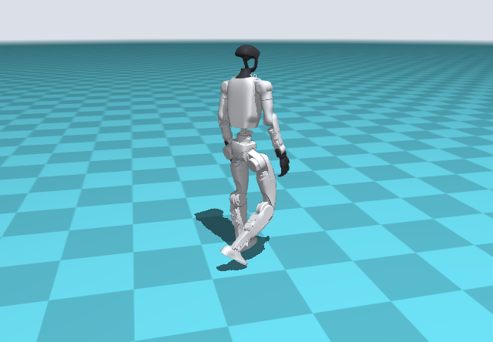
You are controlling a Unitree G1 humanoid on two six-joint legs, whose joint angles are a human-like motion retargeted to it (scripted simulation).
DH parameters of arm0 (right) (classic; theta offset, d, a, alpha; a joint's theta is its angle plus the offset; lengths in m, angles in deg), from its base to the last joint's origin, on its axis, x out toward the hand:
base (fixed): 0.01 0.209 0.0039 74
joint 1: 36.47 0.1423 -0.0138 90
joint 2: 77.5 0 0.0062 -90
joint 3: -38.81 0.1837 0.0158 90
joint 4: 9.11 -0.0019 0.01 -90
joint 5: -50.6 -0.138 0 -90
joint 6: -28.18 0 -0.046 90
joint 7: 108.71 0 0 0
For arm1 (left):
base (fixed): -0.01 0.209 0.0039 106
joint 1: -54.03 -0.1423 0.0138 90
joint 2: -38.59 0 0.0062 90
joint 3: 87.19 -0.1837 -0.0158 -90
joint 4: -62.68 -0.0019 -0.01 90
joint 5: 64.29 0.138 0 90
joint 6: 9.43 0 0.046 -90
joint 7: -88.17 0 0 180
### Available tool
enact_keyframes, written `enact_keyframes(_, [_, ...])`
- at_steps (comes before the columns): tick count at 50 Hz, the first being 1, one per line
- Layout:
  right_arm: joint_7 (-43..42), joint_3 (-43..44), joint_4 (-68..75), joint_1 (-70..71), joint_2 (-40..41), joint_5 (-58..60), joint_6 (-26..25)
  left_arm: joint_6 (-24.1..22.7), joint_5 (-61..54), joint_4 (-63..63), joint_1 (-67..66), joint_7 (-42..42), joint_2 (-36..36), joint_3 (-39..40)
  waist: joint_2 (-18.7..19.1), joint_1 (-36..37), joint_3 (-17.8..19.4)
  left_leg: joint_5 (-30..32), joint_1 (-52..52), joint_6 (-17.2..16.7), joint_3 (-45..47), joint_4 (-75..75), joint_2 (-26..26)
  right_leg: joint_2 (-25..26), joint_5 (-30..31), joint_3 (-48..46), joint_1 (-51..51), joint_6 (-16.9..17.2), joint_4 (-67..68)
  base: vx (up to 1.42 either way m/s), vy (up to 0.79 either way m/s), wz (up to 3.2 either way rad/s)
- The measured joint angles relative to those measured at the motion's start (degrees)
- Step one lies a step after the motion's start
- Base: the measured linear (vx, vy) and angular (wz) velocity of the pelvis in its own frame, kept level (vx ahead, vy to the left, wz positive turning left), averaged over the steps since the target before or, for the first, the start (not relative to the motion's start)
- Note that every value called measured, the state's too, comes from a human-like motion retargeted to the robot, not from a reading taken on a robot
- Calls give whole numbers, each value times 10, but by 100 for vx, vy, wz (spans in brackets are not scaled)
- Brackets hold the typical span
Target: Walk
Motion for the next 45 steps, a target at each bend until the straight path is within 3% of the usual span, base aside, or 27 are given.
enact_keyframes(3, [-10,6,1,-1,-5,2,0,3,3,4,-3,-4,1,0,20,-22,10,-20,46,-3,-19,-17,3,-3,-57,-25,-49,-24,-33,53,11,25])
enact_keyframes(6, [-16,8,3,0,-10,3,-1,5,6,9,-6,-2,6,-1,41,-42,21,-45,85,-5,-38,-24,12,9,-76,-42,-80,-27,-140,52,7,36])
enact_keyframes(14, [-24,-1,6,-11,-18,4,-6,-3,24,8,-22,7,28,-18,80,-66,29,-105,153,-12,-83,-18,22,53,5,-27,-113,24,-464,47,-1,33])
enact_keyframes(21, [-28,-6,-2,-23,-13,1,-3,-7,42,0,-28,4,40,-35,91,-71,14,-135,190,-24,-104,9,33,63,62,-20,-111,27,-483,45,-11,23])
enact_keyframes(27, [-25,-3,1,-16,-6,-2,-3,-5,51,-13,-16,4,43,-34,99,-79,4,-109,191,-64,-119,92,63,89,72,-31,-73,6,-461,44,-17,12])
enact_keyframes(32, [-30,-12,-3,-19,-2,1,-1,-6,47,-8,-13,0,37,-38,100,-77,-6,-20,131,-117,-90,274,102,126,57,-33,-21,-18,-483,38,-18,-5])
enact_keyframes(35, [-35,-15,-8,-13,-4,4,-3,-3,49,2,0,-1,30,-43,90,-67,-3,-24,70,-106,-41,395,134,137,45,-29,15,-27,-502,36,-16,-18])
enact_keyframes(38, [-41,-14,-9,-2,-5,8,-7,2,56,14,18,-2,24,-46,74,-49,3,-72,13,-76,-1,449,156,138,32,-22,51,-28,-521,39,-14,-35])
enact_keyframes(42, [-45,-11,-12,10,-4,14,-11,7,71,28,35,-3,19,-47,54,-25,9,-133,-40,-50,31,404,160,135,9,-9,98,-28,-536,50,-8,-47])
enact_keyframes(45, [-51,-9,-16,12,-1,18,-7,6,84,35,42,-8,20,-47,45,-12,12,-137,-60,-45,39,324,148,131,-13,2,131,-29,-530,65,1,-50])
